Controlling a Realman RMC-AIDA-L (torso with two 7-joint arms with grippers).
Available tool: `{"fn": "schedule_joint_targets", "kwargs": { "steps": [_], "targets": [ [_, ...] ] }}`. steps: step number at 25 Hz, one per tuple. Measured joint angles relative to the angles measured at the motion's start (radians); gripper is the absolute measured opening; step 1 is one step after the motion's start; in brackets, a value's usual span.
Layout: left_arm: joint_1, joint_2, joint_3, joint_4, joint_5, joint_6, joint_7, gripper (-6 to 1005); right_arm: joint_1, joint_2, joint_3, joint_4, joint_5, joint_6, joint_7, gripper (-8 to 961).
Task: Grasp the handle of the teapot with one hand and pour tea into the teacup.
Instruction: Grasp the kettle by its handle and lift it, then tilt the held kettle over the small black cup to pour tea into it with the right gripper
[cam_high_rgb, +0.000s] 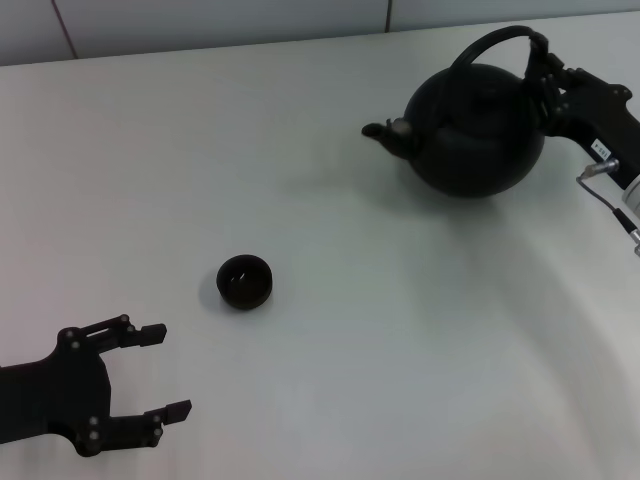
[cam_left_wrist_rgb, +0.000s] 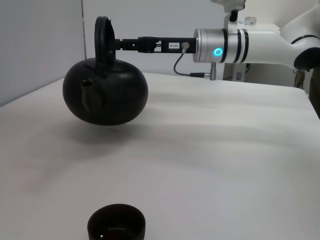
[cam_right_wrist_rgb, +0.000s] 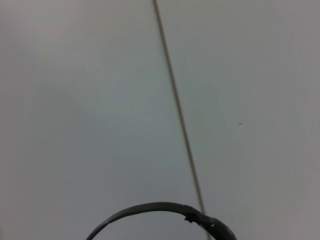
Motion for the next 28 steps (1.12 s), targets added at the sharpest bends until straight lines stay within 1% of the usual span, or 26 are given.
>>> {"fn": "schedule_joint_targets", "kwargs": {
  "steps": [5,8,14,21,28],
  "targets": [
    [0.001,0.002,0.000,-0.001,0.000,-0.002,0.000,842,0.000,-0.002,-0.001,-0.014,-0.079,-0.042,0.002,113],
    [0.002,0.002,0.000,-0.003,0.000,-0.002,0.000,842,0.007,-0.003,-0.001,-0.045,-0.135,-0.075,0.027,113],
    [0.008,0.002,0.000,-0.003,0.000,-0.002,0.004,842,0.024,-0.003,-0.013,-0.090,-0.165,-0.086,0.087,112],
    [0.022,-0.004,-0.021,-0.003,0.000,0.001,0.029,842,0.057,-0.003,-0.128,-0.149,-0.168,-0.087,0.132,112],
    [0.030,-0.006,-0.026,-0.004,0.000,0.002,0.036,842,0.083,0.000,-0.280,-0.240,-0.168,-0.087,0.184,112]
  ]
}}
